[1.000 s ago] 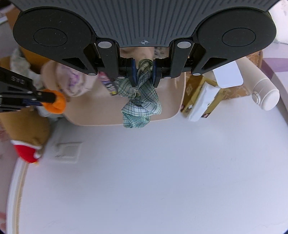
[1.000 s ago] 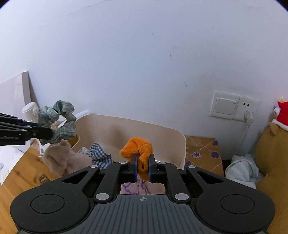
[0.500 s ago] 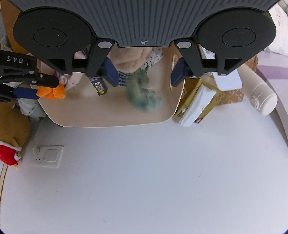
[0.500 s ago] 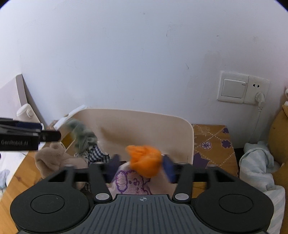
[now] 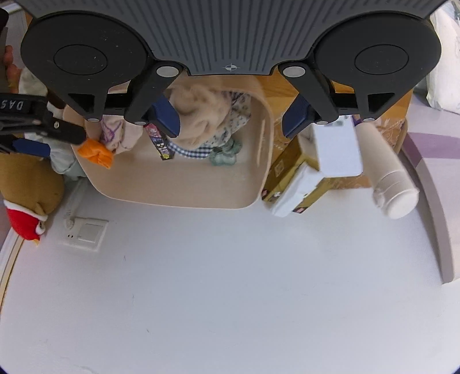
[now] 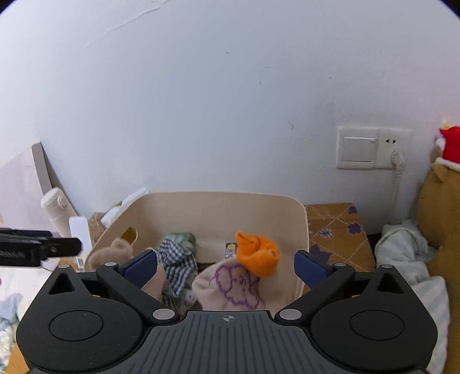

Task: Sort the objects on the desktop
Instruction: 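Grasp the orange bottle with the left tool while the right tool grasps the wrapped snack bar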

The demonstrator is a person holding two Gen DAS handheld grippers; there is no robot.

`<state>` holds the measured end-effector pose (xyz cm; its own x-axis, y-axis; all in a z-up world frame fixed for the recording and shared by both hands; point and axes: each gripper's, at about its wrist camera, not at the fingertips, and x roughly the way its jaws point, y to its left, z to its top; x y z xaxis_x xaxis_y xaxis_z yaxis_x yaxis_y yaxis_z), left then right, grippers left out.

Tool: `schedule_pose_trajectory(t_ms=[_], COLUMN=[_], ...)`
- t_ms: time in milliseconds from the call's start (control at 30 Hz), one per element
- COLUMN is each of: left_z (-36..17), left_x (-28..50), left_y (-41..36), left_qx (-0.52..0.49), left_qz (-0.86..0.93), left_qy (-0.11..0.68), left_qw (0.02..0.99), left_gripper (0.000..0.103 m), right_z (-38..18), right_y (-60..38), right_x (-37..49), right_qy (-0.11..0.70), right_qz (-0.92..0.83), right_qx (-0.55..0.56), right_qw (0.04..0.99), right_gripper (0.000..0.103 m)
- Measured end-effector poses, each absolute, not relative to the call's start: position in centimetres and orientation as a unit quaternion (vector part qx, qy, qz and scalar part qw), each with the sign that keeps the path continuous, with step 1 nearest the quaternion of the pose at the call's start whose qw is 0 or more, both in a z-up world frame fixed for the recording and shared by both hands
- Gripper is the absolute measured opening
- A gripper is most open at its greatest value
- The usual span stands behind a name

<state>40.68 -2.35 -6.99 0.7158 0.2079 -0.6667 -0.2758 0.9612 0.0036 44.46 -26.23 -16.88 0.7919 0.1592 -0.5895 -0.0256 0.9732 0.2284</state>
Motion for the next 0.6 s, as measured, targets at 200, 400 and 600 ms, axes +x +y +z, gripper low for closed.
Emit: schedule_pose_trajectory(t_ms=[200,400,600], left_z=[-7.9,-10.3,-12.8], left_x=[36.8,34.2,32.4], left_y=[-0.9,-0.1,0.0], left_qx=[-0.054,-0.05,-0.051], left_qz=[0.119,0.1,0.085], left_qy=[0.362,0.394,0.425], left_qw=[0.923,0.912,0.9], left_gripper=[0.082,0.082,0.082], right_z=[-18.2,-19.8,-22.1], right_y=[-23.7,-21.1,-19.5], right_x=[41.8,39.6,39.1], right_qy=[0.349,0.381,0.421], right_qz=[0.021,0.007,0.01], right_qx=[0.112,0.109,0.081], right_qw=[0.93,0.918,0.903], right_gripper=[0.103,0.103,0.103])
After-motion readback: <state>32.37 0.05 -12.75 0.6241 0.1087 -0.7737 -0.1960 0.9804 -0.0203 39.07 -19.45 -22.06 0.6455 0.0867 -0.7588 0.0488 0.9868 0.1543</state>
